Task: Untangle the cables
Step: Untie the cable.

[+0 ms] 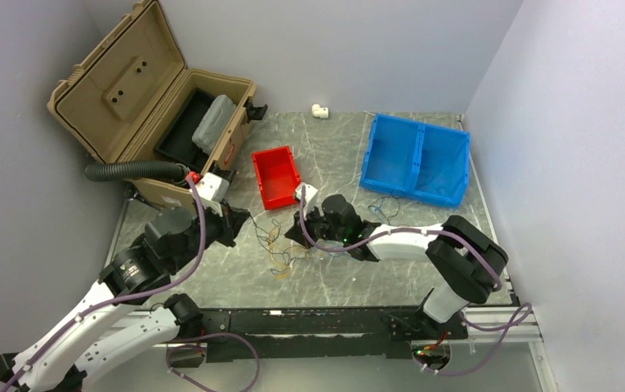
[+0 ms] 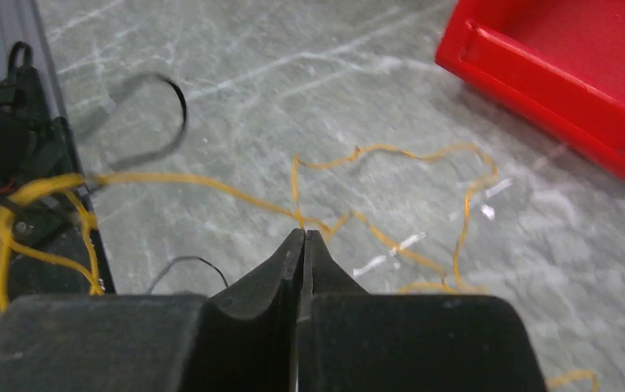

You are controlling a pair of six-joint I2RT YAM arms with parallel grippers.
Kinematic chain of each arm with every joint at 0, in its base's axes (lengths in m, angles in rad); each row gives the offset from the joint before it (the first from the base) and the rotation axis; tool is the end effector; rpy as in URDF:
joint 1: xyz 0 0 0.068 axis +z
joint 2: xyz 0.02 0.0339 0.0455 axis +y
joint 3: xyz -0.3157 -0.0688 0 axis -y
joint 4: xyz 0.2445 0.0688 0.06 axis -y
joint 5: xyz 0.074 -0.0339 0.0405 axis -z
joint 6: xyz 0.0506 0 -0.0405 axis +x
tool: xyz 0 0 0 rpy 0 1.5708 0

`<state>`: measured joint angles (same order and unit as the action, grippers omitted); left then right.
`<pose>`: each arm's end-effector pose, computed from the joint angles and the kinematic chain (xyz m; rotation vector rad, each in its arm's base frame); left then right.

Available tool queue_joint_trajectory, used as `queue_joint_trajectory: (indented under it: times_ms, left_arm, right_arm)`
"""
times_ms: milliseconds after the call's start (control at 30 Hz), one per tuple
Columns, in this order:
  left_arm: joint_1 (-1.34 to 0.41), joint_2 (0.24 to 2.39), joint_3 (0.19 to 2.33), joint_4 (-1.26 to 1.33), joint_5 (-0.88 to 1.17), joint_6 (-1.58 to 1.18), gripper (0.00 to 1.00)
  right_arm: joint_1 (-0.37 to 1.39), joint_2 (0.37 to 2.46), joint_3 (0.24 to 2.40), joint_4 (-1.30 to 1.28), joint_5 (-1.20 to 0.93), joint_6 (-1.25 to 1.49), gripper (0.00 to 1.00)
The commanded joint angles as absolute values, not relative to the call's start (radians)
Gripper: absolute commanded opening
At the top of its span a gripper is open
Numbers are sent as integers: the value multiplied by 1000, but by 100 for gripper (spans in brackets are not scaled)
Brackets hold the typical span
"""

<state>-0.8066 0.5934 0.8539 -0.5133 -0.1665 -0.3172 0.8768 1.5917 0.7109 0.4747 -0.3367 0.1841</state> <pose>0.0746 -0.0657 0.3800 0.3347 1.8375 -0.6375 0.2049 0.2723 0.2307 -0.9277 1.8828 1.0008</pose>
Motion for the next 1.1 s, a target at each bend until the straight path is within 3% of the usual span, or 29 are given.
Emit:
queue_joint_trajectory:
  times_ms: [0, 300, 567, 900, 1067]
  left_arm:
    - [-804, 582, 932, -551, -260, -278, 0]
    - [-805, 533, 1002, -695, -576, -294, 0]
    - [-804, 499, 993, -734, -699, -352, 0]
    - [-805, 501, 995, -740, -701, -373, 0]
    - [-804, 506, 979, -666, -580, -326, 0]
  right_arm:
    - [875, 1508, 618, 567, -173, 270, 0]
    - [874, 1239, 508, 226, 245, 463, 0]
    - [843, 1021, 486, -121, 553, 655, 0]
    - [839, 910, 487, -206, 591, 669, 0]
    - [841, 890, 508, -184, 502, 574, 3]
